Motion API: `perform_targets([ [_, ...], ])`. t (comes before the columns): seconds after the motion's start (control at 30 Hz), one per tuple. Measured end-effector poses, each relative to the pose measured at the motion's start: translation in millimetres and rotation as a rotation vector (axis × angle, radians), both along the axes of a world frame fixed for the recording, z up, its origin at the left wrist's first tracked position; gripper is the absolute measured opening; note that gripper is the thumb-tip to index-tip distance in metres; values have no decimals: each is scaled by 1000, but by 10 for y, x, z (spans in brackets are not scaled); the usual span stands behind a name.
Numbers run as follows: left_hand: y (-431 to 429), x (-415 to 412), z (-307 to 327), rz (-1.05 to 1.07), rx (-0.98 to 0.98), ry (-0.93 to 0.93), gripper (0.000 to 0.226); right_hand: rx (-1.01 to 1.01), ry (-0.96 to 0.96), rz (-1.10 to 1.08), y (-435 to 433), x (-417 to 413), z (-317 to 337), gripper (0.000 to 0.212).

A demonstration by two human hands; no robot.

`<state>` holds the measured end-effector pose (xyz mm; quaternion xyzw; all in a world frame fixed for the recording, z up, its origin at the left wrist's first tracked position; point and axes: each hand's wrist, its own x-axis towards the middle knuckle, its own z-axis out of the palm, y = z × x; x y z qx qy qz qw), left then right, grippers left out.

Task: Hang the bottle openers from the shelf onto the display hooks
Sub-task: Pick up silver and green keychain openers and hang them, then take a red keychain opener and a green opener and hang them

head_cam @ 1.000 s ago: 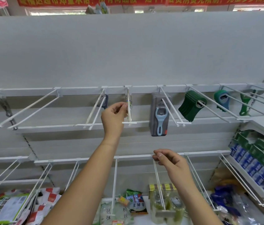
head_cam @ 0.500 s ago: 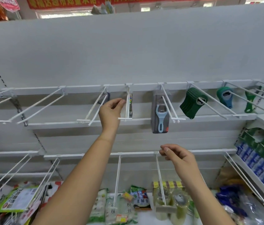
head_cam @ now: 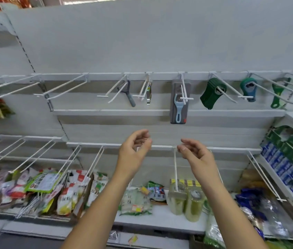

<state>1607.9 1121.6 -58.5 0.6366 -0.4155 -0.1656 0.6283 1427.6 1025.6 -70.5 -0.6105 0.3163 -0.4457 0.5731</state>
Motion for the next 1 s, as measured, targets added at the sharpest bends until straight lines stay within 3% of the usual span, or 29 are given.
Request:
perform_targets([
  [0.5, 869, -995, -360, -326, 57, 112, 28, -65, 128, -202, 1201, -1225, -82, 22],
  [0.8, 523, -2304, -303, -593, 43, 109, 42, -59, 147, -420, 1344, -2533, -27, 23],
  [1.0, 56, -3476, -261, -738, 69, 95, 34, -54, 140, -573, 1147, -3687, -49, 23],
])
